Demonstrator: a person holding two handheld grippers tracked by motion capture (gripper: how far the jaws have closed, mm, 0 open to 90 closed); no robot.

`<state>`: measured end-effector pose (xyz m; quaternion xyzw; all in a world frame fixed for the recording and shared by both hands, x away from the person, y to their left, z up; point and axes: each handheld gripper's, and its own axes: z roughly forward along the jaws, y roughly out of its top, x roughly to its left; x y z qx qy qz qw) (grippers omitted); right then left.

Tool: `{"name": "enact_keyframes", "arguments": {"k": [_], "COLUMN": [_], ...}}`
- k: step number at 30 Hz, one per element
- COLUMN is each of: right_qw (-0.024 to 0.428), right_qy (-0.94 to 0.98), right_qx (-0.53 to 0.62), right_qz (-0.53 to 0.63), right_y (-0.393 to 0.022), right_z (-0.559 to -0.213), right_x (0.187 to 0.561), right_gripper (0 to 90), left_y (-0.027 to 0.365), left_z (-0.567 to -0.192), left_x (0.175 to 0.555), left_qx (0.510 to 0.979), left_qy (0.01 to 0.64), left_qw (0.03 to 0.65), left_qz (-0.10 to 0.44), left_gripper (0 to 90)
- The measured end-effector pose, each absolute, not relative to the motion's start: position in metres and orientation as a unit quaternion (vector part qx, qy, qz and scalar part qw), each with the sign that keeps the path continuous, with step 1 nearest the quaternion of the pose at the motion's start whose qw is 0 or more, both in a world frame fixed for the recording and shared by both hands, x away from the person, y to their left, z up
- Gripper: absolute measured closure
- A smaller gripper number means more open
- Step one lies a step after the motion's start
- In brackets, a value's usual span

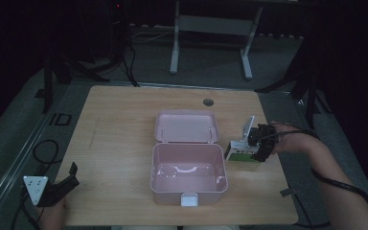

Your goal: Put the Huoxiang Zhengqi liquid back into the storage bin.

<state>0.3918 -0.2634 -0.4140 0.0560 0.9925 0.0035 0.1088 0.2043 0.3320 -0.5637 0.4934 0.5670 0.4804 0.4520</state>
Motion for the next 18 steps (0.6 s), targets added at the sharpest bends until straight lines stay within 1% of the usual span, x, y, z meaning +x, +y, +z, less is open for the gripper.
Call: {"name": "enact_keyframes", "arguments": {"k": [9, 15, 17, 18], "right_qw": [0.099, 0.084, 0.081, 0.082], "right_qy": [0.994, 0.995, 0.995, 0.996], "right_qx": [0.05, 0.039, 0.037, 0.031], "right_qz": [-0.016, -0.036, -0.037, -0.035], "right_y": [-0.259, -0.256, -0.256, -0.256], "right_z": [-0.431, -0.445, -0.446, -0.449], "right_x": [0.413, 0.421, 0.422, 0.424], "right_gripper": [31.9, 37.5, 38.1, 39.9], "left_y": [0.332, 0.331, 0.331, 0.331], "left_z": [-0.564, -0.564, -0.564, -0.564], "left_x": [0.205, 0.205, 0.205, 0.205], "left_qx": [0.495, 0.498, 0.499, 0.499], "left_qy": [0.566, 0.565, 0.565, 0.564], "left_qw": [0.452, 0.452, 0.45, 0.45], "left_qz": [0.48, 0.479, 0.479, 0.479], "left_gripper": [1.1, 1.1, 1.1, 1.1]}}
